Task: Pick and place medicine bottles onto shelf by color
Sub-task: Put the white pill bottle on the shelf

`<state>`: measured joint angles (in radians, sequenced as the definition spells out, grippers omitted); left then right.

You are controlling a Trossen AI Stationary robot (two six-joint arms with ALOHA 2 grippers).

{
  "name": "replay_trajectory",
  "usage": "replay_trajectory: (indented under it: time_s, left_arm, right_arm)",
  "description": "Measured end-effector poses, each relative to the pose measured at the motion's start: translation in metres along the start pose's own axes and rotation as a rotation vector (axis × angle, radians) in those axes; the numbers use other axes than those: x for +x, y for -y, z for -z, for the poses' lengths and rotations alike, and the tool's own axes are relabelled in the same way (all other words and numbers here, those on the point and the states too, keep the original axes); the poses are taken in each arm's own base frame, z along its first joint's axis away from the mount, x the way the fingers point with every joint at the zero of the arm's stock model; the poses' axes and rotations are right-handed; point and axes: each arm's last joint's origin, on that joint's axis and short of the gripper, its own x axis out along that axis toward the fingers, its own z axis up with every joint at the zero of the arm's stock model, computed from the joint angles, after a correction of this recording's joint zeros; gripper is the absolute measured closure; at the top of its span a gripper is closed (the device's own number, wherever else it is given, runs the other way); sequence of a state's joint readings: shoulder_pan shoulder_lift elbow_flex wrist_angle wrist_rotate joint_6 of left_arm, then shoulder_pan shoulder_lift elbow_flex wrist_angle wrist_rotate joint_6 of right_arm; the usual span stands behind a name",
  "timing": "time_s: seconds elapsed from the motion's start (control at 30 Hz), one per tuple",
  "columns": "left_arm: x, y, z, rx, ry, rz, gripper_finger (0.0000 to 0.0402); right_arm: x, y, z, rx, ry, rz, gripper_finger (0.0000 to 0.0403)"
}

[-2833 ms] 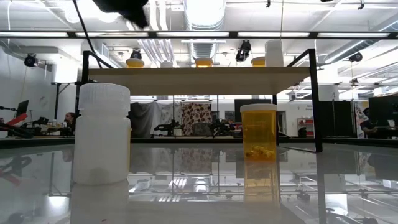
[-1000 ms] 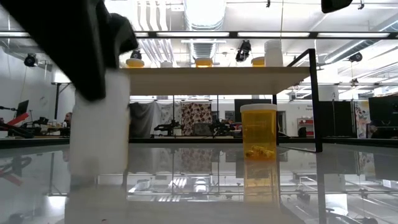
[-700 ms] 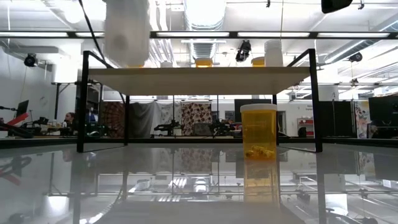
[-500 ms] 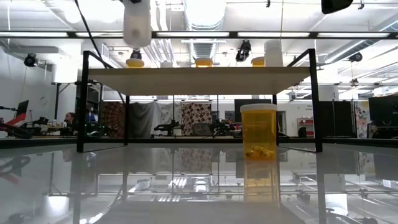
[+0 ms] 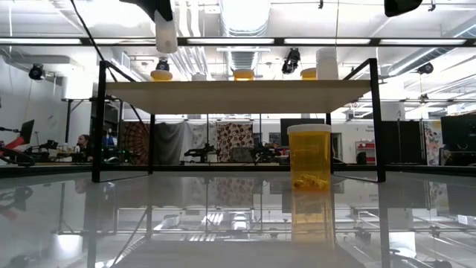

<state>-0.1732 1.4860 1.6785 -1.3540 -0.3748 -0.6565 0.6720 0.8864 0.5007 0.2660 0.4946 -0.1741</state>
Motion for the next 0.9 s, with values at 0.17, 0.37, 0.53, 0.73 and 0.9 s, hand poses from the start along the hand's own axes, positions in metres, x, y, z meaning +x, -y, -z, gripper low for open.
replay_trajectory:
  time_s: [0.17, 0.37, 0.53, 0.73, 0.9]
  left_arm:
    - [0.010, -0.002, 0.001, 0.007, -0.066, -0.071, 0.0282]
    - [0.018, -0.004, 0.004, -0.031, -0.097, -0.187, 0.0281]
    - [0.026, -0.003, 0.006, -0.050, -0.099, -0.196, 0.0274]
    - [0.040, -0.003, 0.016, -0.116, -0.133, -0.239, 0.0272]
    - [0.048, -0.001, 0.017, -0.145, -0.119, -0.228, 0.0271]
  right_arm:
    - [0.000, 0.000, 0.000, 0.003, -0.003, 0.000, 0.0184]
    - [0.000, 0.000, 0.000, 0.006, -0.003, -0.005, 0.0184]
    - [0.000, 0.000, 0.000, 0.013, -0.003, -0.005, 0.0184]
    - [0.000, 0.000, 0.000, 0.018, -0.003, -0.005, 0.0184]
    - [0.000, 0.000, 0.000, 0.017, -0.003, -0.005, 0.0184]
